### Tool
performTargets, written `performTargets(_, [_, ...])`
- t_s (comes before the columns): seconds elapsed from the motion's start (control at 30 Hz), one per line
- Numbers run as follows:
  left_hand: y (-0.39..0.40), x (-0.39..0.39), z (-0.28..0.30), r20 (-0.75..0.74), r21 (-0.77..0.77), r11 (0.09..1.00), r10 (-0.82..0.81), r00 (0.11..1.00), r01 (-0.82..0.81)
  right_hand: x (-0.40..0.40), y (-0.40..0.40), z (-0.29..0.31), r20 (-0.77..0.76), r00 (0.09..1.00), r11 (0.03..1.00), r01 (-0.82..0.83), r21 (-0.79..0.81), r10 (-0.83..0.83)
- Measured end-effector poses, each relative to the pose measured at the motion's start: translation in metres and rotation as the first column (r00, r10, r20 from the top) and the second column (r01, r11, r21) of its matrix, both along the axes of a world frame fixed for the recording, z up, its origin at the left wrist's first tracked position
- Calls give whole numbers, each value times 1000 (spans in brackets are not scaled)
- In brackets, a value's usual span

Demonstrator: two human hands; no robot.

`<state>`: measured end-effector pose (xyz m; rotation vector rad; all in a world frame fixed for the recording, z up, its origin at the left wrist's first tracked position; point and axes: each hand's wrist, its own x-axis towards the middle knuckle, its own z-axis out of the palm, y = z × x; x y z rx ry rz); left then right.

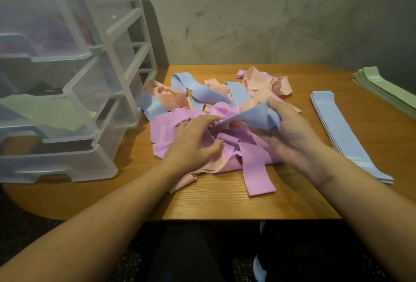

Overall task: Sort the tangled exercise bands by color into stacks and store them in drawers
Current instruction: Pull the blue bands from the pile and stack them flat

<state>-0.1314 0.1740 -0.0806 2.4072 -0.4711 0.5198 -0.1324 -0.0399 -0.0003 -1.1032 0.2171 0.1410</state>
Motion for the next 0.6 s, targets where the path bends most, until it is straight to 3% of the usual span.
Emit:
performTargets(0.1, [0, 1, 0, 3, 67, 998, -17, 1000, 17, -1, 6, -3, -49, 996, 992, -83, -93, 78])
performTargets(0.2, [1, 3, -2, 41, 132, 991, -24, 999, 19, 0, 6, -10, -58, 986, 920, -164, -356, 154])
performTargets(0.33, [4, 4, -6, 96, 140, 990, -31, 995, 17, -2, -2, -5, 32, 954, 578, -154, -802, 298])
performTargets(0.47, [2, 1, -3, 111, 167, 986, -44, 993, 25, -5, -10, -1, -114, 829, 91, -194, -977, 547])
performTargets(0.53, [2, 0, -1, 118, 186, 982, -61, 991, 38, -6, -14, -2, -163, 806, -20, -184, -983, 569])
performTargets(0.6, [1, -2, 1, 120, 175, 984, -62, 991, 40, -8, -18, -4, -143, 815, -16, -162, -987, 561])
